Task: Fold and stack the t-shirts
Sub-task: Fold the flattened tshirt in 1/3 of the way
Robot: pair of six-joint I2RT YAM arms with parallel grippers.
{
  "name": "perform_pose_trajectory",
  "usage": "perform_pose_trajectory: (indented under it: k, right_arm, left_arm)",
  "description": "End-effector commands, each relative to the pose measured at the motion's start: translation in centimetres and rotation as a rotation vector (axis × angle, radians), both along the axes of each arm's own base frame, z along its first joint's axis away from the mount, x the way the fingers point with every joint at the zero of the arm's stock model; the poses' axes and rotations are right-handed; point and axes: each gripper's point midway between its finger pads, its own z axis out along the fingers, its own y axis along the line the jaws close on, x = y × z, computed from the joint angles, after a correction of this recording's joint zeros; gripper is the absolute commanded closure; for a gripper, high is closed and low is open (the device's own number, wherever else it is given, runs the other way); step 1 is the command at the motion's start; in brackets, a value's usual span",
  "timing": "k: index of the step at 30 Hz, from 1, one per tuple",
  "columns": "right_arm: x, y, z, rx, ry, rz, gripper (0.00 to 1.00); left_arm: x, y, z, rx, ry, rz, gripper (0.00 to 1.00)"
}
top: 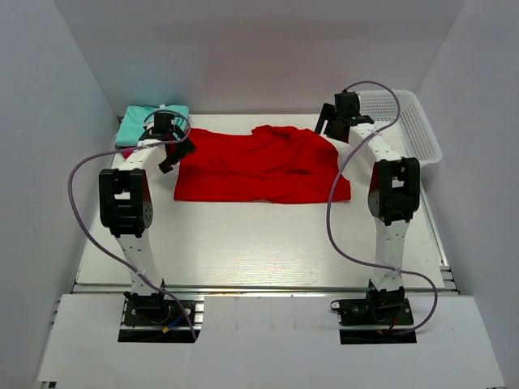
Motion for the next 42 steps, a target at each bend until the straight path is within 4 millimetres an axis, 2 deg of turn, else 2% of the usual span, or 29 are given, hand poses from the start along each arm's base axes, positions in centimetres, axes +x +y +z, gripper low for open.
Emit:
perform_pose_trajectory:
  k: [1,2,3,4,6,7,8,10,11,12,13,14,16,18,21,22,24,25,26,27,29,30,31,32,33,34,36,38,42]
  right_arm:
    - [-3.4,1.1,3.4,0.029,-0.016,0.085,0.14]
    - [-4.3,1.3,6.2,0.053,-0.062,0.107,0.10]
    - [-5.2,2.1,6.4,0.076,-0.058,0.145,0.10]
    - [-7.9,2.0,5.7,0.083,-0.026,0.163,0.10]
    - [-9.5,3.5,5.9,0.135,-0.030,0.228,0.10]
    - [-11.9,3.3,4.3,0.141,0.007,0.237,0.10]
    - [-12.5,3.9,4.3,0.171,0.000,0.273,0.10]
    - [-14.3,3.8,1.9,0.182,0.050,0.275,0.10]
    - [-14.9,4.1,0.9,0.202,0.084,0.284,0.10]
    - [-15.0,4.1,0.1,0.212,0.104,0.289,0.10]
    - [-15.2,4.1,-0.7,0.223,0.129,0.277,0.10]
    - [-15.5,4.2,-2.3,0.228,0.172,0.275,0.10]
    - [-15.6,3.4,-3.5,0.221,0.207,0.228,0.10]
    - [-16.3,2.4,-5.7,0.205,0.265,0.171,0.10]
    - [-18.1,0.8,-8.2,0.229,0.342,0.096,0.10]
    - [-19.2,0.2,-9.4,0.235,0.382,0.072,0.10]
    - [-22.1,-0.3,-11.8,0.242,0.464,0.043,0.10]
    - [-23.5,-0.5,-12.2,0.251,0.508,0.030,0.10]
    - [-23.8,-1.0,-12.2,0.234,0.511,0.008,0.10]
    - [-25.3,-1.3,-11.8,0.223,0.509,0.000,0.10]
    - [-26.9,-1.4,-11.5,0.236,0.533,-0.009,0.10]
    - [-28.9,-1.6,-11.1,0.234,0.538,-0.015,0.10]
    - [-29.9,-1.8,-11.1,0.231,0.554,-0.027,0.10]
    - [-31.9,-2.1,-11.8,0.229,0.593,-0.038,0.10]
    - [-33.7,-2.2,-11.7,0.239,0.603,-0.057,0.10]
    - [-35.6,-2.8,-11.7,0.226,0.618,-0.073,0.10]
    - [-37.5,-2.9,-11.0,0.241,0.620,-0.088,0.10]
    - [-40.6,-3.2,-10.5,0.249,0.627,-0.100,0.10]
    - [-41.7,-2.3,-8.1,0.290,0.541,-0.008,0.10]
  left_arm:
    - [-0.3,-1.1,4.5,-0.006,-0.082,-0.079,0.00]
    - [-0.3,-1.1,5.8,0.001,-0.119,-0.088,0.00]
    - [-1.2,-2.2,5.3,-0.023,-0.109,-0.133,0.00]
    - [-1.6,-2.7,5.4,-0.040,-0.116,-0.162,0.00]
    - [-2.7,-4.2,5.2,-0.100,-0.150,-0.233,0.00]
    - [-3.1,-5.0,4.9,-0.113,-0.155,-0.256,0.00]
    - [-3.7,-5.4,3.9,-0.131,-0.157,-0.272,0.00]
    - [-4.1,-6.2,2.7,-0.141,-0.134,-0.309,0.00]
    - [-5.1,-6.1,1.1,-0.145,-0.076,-0.305,0.00]
    - [-5.1,-5.9,0.4,-0.139,-0.047,-0.296,0.00]
    - [-5.4,-5.9,-1.4,-0.143,0.008,-0.292,0.00]
    - [-5.6,-5.9,-2.0,-0.145,0.031,-0.291,0.00]
    - [-6.5,-6.6,-3.2,-0.160,0.059,-0.321,0.00]
    - [-7.1,-6.9,-3.9,-0.176,0.068,-0.331,0.00]
    - [-8.8,-6.7,-5.2,-0.180,0.116,-0.326,0.00]
    - [-9.8,-6.5,-6.1,-0.175,0.145,-0.319,0.00]
    - [-10.7,-6.2,-6.7,-0.162,0.163,-0.319,0.00]
    - [-11.7,-6.5,-7.0,-0.183,0.179,-0.330,0.00]
    - [-12.1,-6.5,-7.3,-0.184,0.192,-0.329,0.00]
    - [-12.5,-6.6,-7.1,-0.187,0.190,-0.341,0.00]
    - [-14.6,-6.6,-7.3,-0.203,0.237,-0.344,0.00]
    - [-15.3,-6.6,-7.2,-0.204,0.247,-0.343,0.00]
    - [-17.3,-6.2,-7.7,-0.197,0.301,-0.330,0.00]
    - [-17.9,-6.0,-6.7,-0.191,0.285,-0.319,0.00]
    - [-20.4,-6.2,-7.5,-0.197,0.331,-0.318,0.00]
    - [-21.6,-6.1,-7.4,-0.197,0.340,-0.317,0.00]
    - [-24.8,-6.4,-7.0,-0.202,0.342,-0.322,0.00]
    - [-28.2,-6.7,-7.2,-0.231,0.382,-0.325,0.00]
    - [-28.8,-6.7,-4.9,-0.217,0.289,-0.344,0.00]
